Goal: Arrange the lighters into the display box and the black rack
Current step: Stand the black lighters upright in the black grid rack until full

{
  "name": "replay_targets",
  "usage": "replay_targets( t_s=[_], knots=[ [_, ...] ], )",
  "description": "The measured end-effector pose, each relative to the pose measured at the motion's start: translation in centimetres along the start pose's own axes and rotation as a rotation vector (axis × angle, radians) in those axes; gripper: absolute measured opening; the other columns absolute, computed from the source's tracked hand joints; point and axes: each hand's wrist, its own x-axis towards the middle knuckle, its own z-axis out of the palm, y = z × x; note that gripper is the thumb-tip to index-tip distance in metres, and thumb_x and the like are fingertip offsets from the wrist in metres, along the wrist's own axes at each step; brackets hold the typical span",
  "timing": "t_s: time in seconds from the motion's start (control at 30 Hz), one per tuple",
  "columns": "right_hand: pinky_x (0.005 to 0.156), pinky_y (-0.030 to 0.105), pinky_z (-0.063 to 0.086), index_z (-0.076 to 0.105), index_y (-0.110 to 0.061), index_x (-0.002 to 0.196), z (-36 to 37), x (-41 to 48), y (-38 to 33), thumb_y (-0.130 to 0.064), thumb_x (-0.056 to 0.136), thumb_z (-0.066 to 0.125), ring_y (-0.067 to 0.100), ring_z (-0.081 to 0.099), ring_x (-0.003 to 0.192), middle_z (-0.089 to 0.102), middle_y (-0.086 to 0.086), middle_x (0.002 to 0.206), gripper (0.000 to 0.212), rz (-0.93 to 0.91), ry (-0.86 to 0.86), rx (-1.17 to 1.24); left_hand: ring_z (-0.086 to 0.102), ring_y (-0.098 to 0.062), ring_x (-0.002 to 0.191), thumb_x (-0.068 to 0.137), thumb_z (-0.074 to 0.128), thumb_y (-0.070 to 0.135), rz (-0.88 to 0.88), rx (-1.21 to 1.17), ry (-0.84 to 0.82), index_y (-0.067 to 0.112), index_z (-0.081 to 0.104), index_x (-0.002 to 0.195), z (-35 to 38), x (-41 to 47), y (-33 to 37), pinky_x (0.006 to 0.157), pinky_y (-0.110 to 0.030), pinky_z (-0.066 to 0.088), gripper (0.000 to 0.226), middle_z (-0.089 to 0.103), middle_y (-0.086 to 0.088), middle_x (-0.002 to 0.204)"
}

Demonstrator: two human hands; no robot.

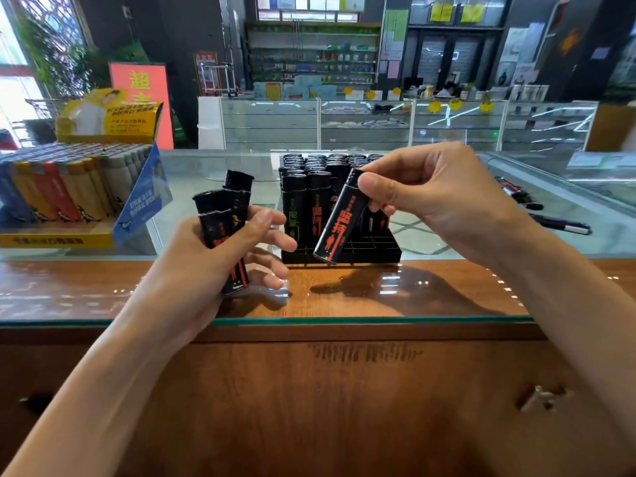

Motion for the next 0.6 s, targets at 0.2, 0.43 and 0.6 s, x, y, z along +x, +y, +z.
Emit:
replay_targets(
  t_s=[0.2,0.43,0.6],
  knots=[
    [0.058,0.016,0.049,0.072,-0.012,0.084,-1.5,-0.3,0.4,-0.02,0.068,0.072,0.009,0.064,0.063,0.072,-0.001,0.068,0.018,0.01,0.006,0.007,0.043,-0.011,0.04,0.08,0.06,0.031,-0.001,0.117,0.127,0.012,0.067,0.091,-0.8,0.2,0.3,0.034,-0.018,0.035,0.022,0.052,0.001,0.053],
    [0.06,0.015,0.05,0.074,-0.012,0.083,-2.2,-0.1,0.6,-0.017,0.067,0.072,0.011,0.065,0.063,0.073,0.002,0.07,0.017,0.039,0.022,0.036,0.028,-0.009,0.035,0.078,0.065,0.039,0.004,0.114,0.1,0.001,0.054,0.09,-1.0,0.5,0.1,0.033,-0.015,0.024,0.041,0.034,0.007,0.048],
    [0.06,0.016,0.05,0.072,-0.012,0.083,-2.4,0.2,0.3,-0.018,0.067,0.072,0.009,0.065,0.062,0.072,-0.001,0.068,0.017,0.041,0.054,-0.037,0.034,-0.011,0.041,0.072,0.057,0.026,-0.023,0.028,-0.009,0.012,0.048,0.09,-1.0,0.6,0.2,0.036,-0.017,0.032,0.024,0.042,0.004,0.056]
  ],
)
